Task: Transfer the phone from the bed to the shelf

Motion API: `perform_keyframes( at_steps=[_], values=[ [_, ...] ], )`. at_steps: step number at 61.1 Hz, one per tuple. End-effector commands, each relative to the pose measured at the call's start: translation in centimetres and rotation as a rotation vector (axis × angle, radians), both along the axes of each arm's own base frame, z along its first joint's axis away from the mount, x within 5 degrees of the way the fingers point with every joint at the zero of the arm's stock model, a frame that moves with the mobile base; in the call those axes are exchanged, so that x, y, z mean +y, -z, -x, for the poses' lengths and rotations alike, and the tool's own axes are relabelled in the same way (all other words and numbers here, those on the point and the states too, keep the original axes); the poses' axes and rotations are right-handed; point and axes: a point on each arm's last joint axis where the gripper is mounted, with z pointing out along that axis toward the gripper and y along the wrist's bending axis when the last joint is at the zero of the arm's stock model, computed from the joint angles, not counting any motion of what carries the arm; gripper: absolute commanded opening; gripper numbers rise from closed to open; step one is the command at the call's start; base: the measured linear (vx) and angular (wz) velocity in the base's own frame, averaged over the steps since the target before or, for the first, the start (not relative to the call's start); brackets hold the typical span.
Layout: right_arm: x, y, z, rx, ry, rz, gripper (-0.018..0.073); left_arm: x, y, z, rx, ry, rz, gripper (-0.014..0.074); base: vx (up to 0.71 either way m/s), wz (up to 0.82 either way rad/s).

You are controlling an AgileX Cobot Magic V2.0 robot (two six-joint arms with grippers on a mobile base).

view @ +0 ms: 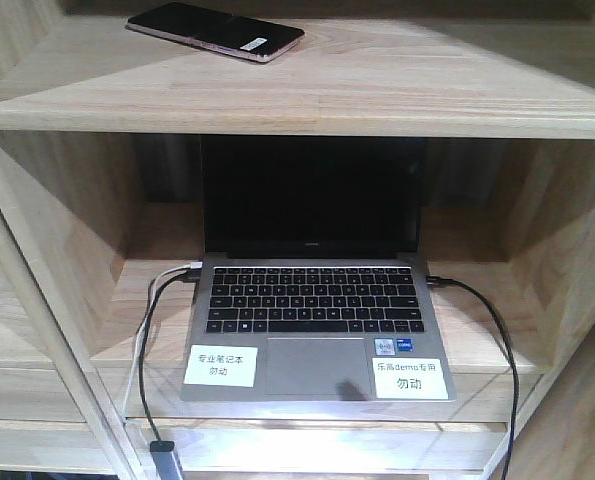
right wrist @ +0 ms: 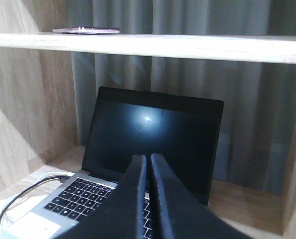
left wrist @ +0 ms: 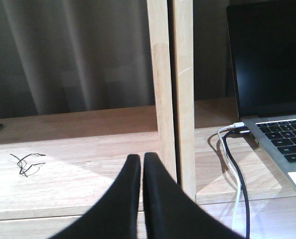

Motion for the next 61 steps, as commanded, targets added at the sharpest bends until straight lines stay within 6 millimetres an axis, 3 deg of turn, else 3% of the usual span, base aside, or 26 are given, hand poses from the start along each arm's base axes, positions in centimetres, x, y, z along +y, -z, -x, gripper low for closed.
perform_keyframes(
  at_steps=[1, 61],
  values=[
    [-0.37, -1.45, -0.10, -0.072, 0.042, -0.029, -0.0004, -0.05, -1.52, 0.09, -0.099, 0.006, 0.010, 0.0001, 0.00, 0.00],
    [-0.57, -1.41, -0.17, -0.062, 0.065, -0.043, -0.0004, -0.05, -1.52, 0.09, -0.099, 0.006, 0.010, 0.0001, 0.00, 0.00]
  ],
)
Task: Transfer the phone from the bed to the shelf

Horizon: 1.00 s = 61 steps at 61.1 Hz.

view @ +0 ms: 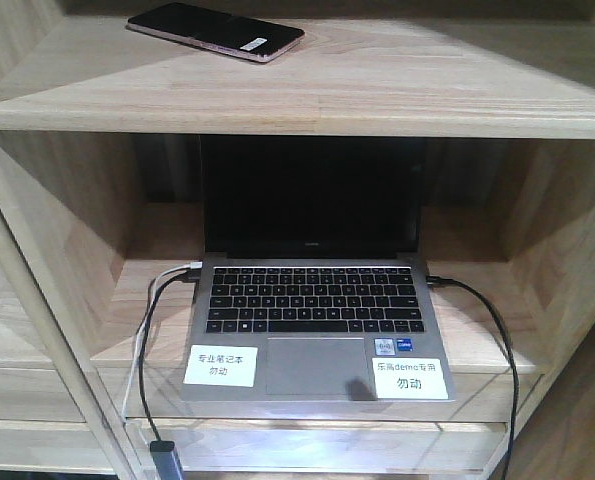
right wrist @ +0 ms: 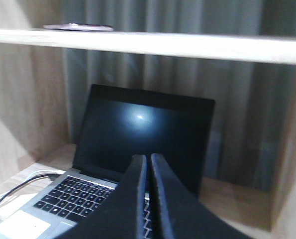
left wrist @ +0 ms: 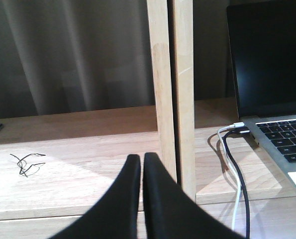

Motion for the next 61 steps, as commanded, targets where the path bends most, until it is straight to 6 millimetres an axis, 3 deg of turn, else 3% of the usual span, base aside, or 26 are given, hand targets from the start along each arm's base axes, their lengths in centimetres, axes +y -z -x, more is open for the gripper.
perform_keyframes(
  at_steps=[1, 11, 27, 40, 61],
  values=[
    [-0.2, -1.5, 0.0, -0.071, 0.025, -0.050, -0.0004, -0.1, -1.5, 0.1, -0.099, 0.006, 0.010, 0.0001, 0.00, 0.00],
    [-0.3, -1.5, -0.1, -0.074, 0.042, -0.040, -0.0004, -0.1, -1.5, 0.1, -0.099, 0.006, 0.010, 0.0001, 0.00, 0.00],
    [-1.6, -1.1, -0.4, -0.045, 0.225, -0.006, -0.0004, -0.1, -1.5, 0.1, -0.099, 0.006, 0.010, 0.0001, 0.00, 0.00],
    [-2.4, 1.4, -0.7, 0.013, 0.340, -0.015, -0.0004, -0.1, -1.5, 0.1, -0.099, 0.006, 0.010, 0.0001, 0.00, 0.00],
    [-2.8, 5.4, 1.0, -0.042, 0.413, -0.007, -0.0004, -0.1, -1.5, 0.1, -0.099, 0.006, 0.010, 0.0001, 0.00, 0.00]
  ],
)
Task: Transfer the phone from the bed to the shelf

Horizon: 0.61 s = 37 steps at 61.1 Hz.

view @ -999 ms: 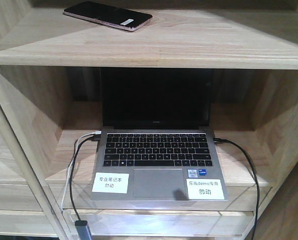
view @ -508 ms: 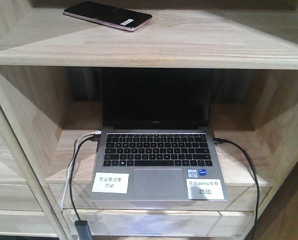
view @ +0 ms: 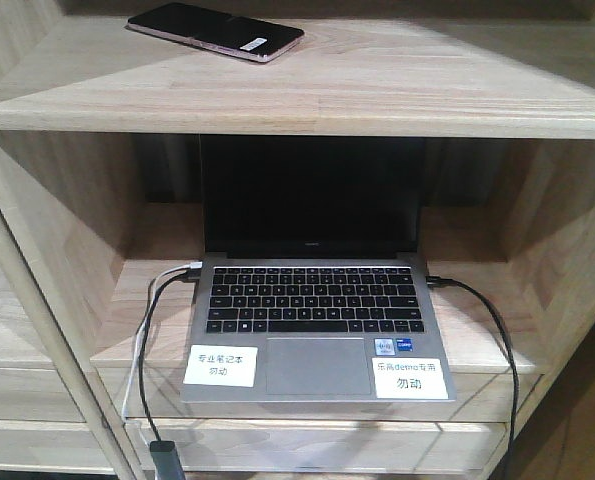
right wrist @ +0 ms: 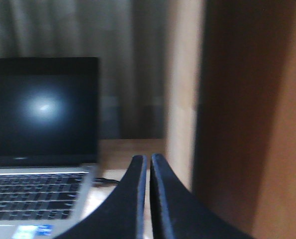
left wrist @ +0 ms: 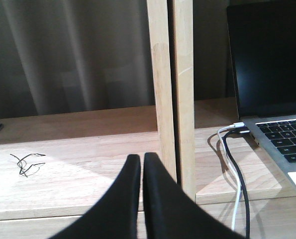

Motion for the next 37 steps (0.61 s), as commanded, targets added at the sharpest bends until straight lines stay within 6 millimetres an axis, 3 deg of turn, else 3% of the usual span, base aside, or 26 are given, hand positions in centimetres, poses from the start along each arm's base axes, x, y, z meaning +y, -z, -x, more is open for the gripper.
perform_keyframes(
  at_steps=[1, 10, 37],
  values=[
    [-0.1, 0.0, 0.3, -0.098, 0.018, 0.021, -0.0004, -0.1, -1.5, 0.1, -0.099, 0.006, 0.010, 0.0001, 0.00, 0.00],
    [-0.1, 2.1, 0.2, -0.034, 0.012, 0.015, -0.0004, -0.1, -1.5, 0.1, -0.099, 0.006, 0.010, 0.0001, 0.00, 0.00],
    [-0.1, 1.9, 0.2, -0.060, 0.015, 0.018, -0.0004, -0.1, -1.5, 0.1, -0.099, 0.006, 0.010, 0.0001, 0.00, 0.00]
  ],
)
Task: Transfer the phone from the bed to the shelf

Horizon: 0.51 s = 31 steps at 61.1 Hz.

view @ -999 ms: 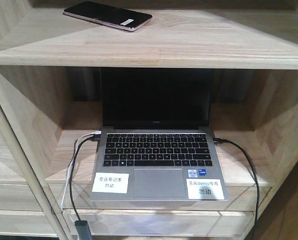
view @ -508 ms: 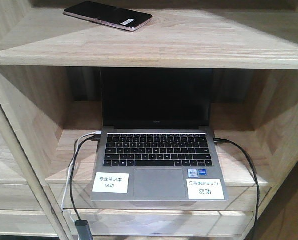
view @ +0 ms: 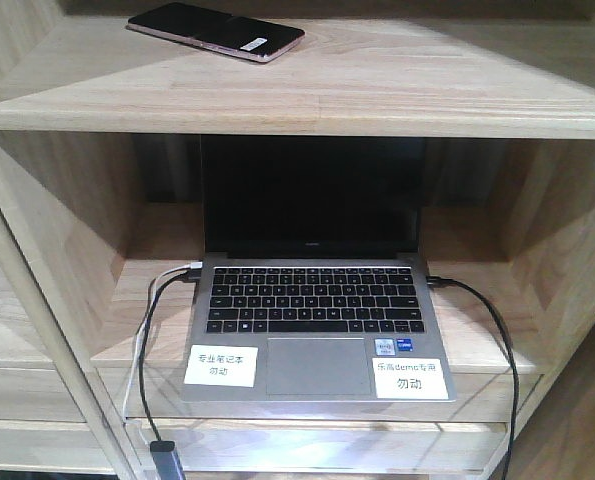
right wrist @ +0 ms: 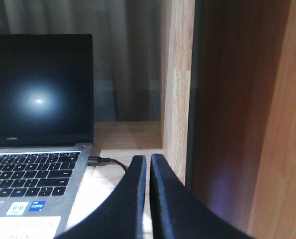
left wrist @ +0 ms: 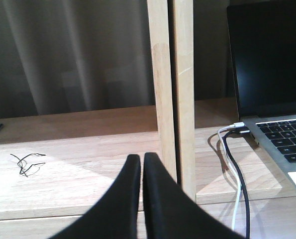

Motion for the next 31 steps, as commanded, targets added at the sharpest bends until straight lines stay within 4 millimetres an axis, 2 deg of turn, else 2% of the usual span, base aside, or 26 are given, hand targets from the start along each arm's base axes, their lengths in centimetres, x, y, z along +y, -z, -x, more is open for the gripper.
perform_keyframes(
  at_steps=[1, 31],
  values=[
    [-0.11, -0.50, 0.04, -0.083, 0.012, 0.020, -0.0004, -0.05, -1.53, 0.09, -0.100, 0.006, 0.010, 0.0001, 0.00, 0.00],
    [-0.11, -0.50, 0.04, -0.083, 0.012, 0.020, -0.0004, -0.05, -1.53, 0.09, -0.100, 0.006, 0.010, 0.0001, 0.00, 0.00]
  ],
)
